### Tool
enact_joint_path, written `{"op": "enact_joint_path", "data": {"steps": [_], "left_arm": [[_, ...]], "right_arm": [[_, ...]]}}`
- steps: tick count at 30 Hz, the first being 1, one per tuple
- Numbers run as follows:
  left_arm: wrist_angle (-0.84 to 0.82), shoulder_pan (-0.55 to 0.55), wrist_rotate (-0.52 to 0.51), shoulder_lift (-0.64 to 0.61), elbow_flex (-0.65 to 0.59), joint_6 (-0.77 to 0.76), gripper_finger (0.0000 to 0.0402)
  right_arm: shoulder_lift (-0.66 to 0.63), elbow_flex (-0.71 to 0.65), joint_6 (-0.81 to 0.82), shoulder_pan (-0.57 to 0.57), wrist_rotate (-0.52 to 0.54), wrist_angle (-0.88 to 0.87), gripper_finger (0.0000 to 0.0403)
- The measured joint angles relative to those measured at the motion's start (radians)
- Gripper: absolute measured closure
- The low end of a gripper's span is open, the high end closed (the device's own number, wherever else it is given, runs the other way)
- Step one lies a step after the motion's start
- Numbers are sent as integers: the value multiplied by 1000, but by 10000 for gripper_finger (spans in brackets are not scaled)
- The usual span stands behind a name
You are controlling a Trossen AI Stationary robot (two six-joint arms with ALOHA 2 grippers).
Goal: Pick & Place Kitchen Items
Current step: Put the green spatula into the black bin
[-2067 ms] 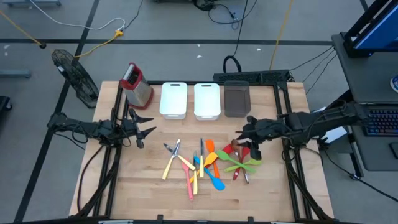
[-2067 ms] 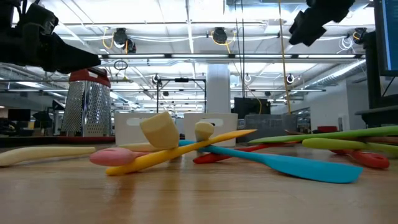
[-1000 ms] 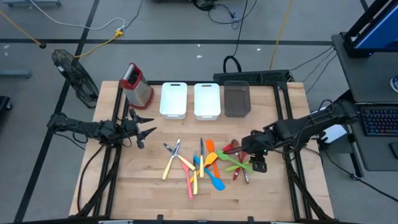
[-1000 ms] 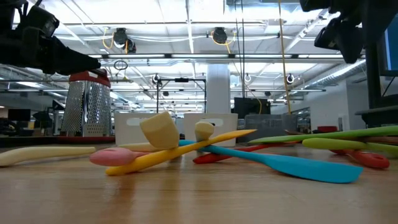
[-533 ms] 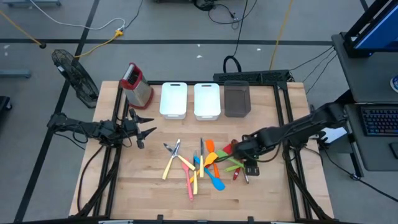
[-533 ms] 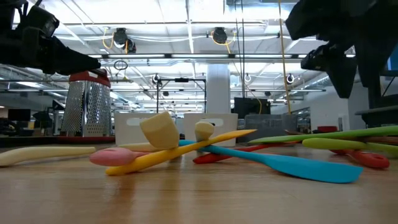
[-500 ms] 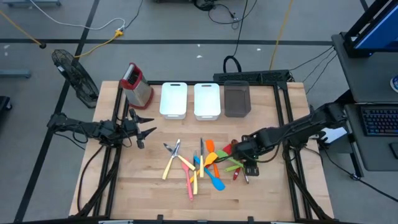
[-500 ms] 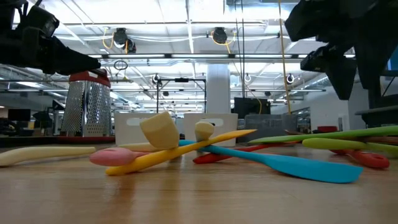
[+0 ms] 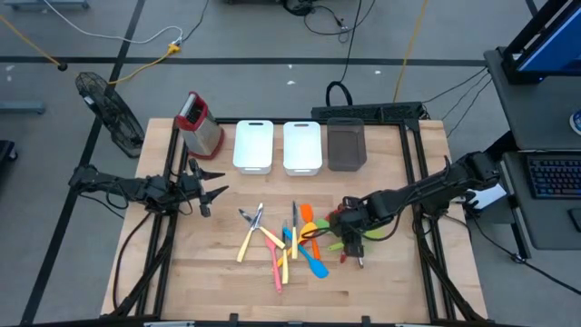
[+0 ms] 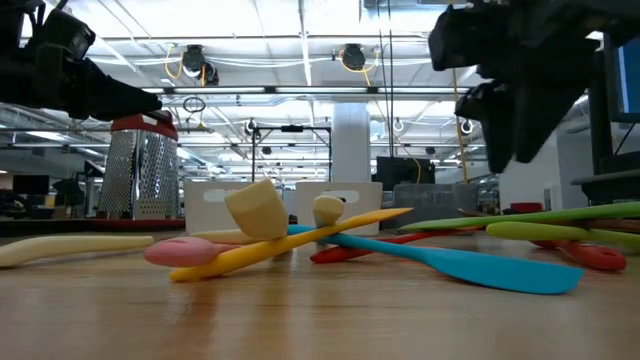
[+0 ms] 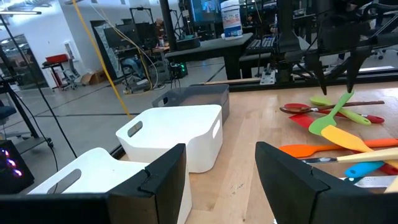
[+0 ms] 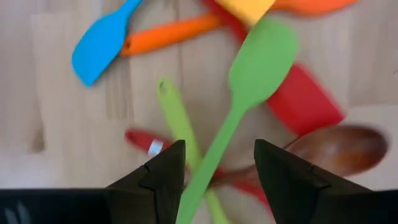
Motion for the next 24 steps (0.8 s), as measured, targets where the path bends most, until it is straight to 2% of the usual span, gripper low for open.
{"op": "enact_joint_path", "data": {"steps": [7, 16, 24], "left_arm": [[0, 0, 0, 0, 0, 6, 201], [0, 0, 0, 0, 0, 6, 201], [0, 0, 0, 0, 0, 11, 201]], "right_arm": [[7, -1, 1, -1, 17, 43, 218], [118, -2, 31, -4, 22, 70, 218], [147, -2, 80, -11, 31, 78, 218]]}}
